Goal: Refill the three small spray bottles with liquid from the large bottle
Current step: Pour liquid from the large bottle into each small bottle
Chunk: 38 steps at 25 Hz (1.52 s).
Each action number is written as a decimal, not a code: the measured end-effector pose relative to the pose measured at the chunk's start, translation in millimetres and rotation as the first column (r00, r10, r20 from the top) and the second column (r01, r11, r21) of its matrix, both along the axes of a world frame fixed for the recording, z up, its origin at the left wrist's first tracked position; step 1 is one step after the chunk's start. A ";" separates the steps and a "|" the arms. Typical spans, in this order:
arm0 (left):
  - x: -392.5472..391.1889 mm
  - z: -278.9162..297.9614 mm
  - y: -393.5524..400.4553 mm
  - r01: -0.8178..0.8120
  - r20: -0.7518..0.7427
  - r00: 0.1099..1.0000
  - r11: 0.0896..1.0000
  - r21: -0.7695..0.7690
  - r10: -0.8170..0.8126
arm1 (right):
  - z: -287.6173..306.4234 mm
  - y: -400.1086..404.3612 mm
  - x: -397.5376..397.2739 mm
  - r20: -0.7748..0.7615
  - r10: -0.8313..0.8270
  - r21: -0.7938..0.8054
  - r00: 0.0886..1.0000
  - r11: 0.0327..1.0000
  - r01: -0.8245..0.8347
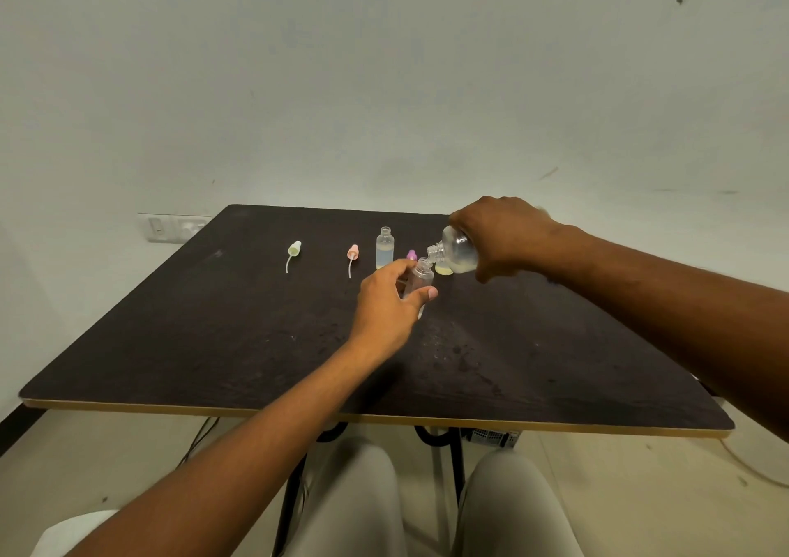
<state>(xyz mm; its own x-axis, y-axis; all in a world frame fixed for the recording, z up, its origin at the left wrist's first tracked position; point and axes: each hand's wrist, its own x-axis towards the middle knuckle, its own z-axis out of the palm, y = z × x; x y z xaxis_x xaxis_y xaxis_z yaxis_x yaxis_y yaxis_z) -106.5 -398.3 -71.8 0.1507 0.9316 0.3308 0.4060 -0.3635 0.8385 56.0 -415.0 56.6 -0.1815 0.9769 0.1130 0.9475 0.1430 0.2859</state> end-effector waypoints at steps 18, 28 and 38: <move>-2.0 -2.5 -1.4 -0.009 0.010 1.000 1.000 -0.005 0.009 | -0.6 4.1 -3.6 0.057 0.016 -0.009 0.998 1.000 -0.015; -4.6 -6.6 -0.3 -0.013 0.009 1.000 1.000 0.016 0.012 | -2.8 3.6 -4.3 0.036 0.021 0.001 0.999 1.000 -0.021; -4.8 -6.4 11.2 -0.021 0.055 0.998 0.998 0.060 0.018 | -28.0 13.2 12.1 -0.298 0.007 0.004 0.954 1.000 -0.006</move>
<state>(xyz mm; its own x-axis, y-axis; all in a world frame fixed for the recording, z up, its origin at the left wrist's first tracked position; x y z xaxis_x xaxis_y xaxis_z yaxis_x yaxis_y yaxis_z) -111.3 -387.1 -78.2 0.1132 0.9123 0.3937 0.3675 -0.4066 0.8365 68.1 -401.9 28.6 -0.1453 0.9754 0.1655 0.9888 0.1489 -0.0093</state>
